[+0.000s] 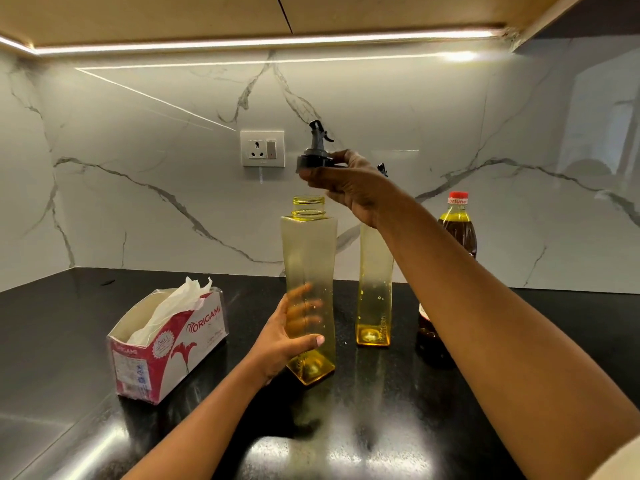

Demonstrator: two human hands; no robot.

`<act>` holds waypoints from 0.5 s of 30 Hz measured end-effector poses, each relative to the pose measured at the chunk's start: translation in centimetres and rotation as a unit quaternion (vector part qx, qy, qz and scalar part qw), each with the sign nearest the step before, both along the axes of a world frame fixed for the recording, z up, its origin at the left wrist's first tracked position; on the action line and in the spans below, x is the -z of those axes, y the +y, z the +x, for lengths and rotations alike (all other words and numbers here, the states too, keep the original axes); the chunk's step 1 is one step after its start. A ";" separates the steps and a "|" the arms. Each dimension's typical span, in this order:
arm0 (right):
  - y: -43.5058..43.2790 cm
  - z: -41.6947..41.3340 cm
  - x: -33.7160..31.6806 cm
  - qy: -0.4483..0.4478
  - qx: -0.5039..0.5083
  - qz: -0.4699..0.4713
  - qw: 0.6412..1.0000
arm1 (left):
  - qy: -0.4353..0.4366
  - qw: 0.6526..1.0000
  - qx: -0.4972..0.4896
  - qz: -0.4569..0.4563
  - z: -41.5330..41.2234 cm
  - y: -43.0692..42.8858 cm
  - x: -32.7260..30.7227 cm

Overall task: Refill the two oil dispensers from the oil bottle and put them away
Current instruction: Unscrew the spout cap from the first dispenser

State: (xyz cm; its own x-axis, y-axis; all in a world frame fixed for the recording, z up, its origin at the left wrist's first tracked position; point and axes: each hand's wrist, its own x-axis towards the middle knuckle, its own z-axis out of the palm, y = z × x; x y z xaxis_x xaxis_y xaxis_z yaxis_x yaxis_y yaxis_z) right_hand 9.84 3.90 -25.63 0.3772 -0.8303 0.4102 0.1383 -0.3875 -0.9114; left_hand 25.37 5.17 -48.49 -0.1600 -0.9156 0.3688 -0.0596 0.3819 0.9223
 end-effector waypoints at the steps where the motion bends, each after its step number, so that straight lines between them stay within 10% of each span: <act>1: 0.3 -0.4 -0.2 -0.008 0.012 -0.002 1.000 | -0.004 1.000 -0.007 -0.001 -0.1 0.1 -0.1; 15: 4.3 -13.1 5.2 0.099 0.086 0.029 0.991 | -0.083 0.978 -0.186 -0.036 -4.1 2.0 -0.6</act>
